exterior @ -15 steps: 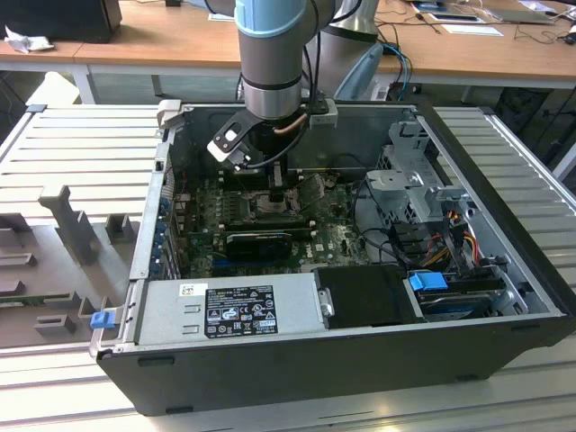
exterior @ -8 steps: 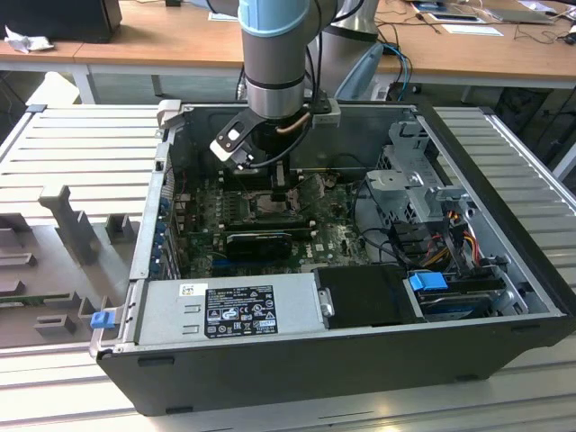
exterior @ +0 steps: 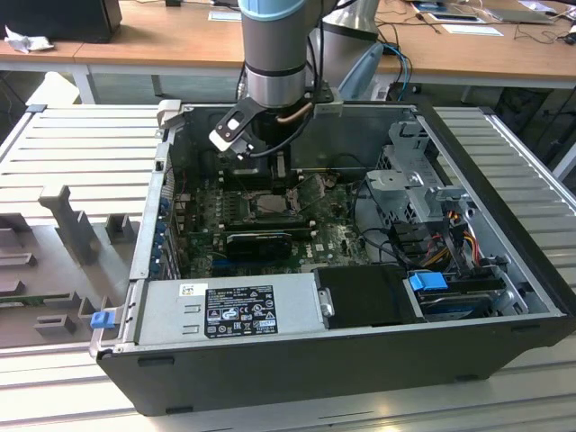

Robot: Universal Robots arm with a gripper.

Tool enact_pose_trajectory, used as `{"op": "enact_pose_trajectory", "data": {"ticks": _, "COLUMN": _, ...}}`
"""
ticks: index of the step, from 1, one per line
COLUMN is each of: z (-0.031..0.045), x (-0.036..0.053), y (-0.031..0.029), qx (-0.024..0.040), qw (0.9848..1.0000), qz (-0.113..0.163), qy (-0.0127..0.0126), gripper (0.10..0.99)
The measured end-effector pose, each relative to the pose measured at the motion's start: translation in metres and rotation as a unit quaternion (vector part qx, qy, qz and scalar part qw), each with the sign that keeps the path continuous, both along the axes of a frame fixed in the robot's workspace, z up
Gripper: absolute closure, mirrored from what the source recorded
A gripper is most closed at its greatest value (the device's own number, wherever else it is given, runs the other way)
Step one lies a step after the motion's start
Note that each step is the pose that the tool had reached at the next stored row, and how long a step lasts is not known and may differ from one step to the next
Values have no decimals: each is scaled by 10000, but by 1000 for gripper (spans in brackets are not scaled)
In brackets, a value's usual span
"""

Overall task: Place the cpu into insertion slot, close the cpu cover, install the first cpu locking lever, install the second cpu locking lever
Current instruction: 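Close the cpu cover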

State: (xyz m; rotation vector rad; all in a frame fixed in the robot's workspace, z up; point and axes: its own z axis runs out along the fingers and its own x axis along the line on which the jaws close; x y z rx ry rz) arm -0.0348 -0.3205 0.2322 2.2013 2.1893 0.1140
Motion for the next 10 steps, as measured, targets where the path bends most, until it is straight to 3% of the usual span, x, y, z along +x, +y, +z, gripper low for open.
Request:
{"op": "enact_pose_trajectory", "data": {"ticks": 4, "z": 20, "x": 33, "y": -1, "qx": -2, "qw": 10000, "qz": -2, "qy": 1, "gripper": 980}}
{"op": "enact_pose_trajectory", "data": {"ticks": 8, "z": 127, "x": 34, "y": 0, "qx": -1, "qw": 10000, "qz": -1, "qy": 1, "gripper": 980}}
{"op": "enact_pose_trajectory", "data": {"ticks": 10, "z": 135, "x": 39, "y": 0, "qx": 0, "qw": 10000, "qz": 0, "qy": 0, "gripper": 980}}
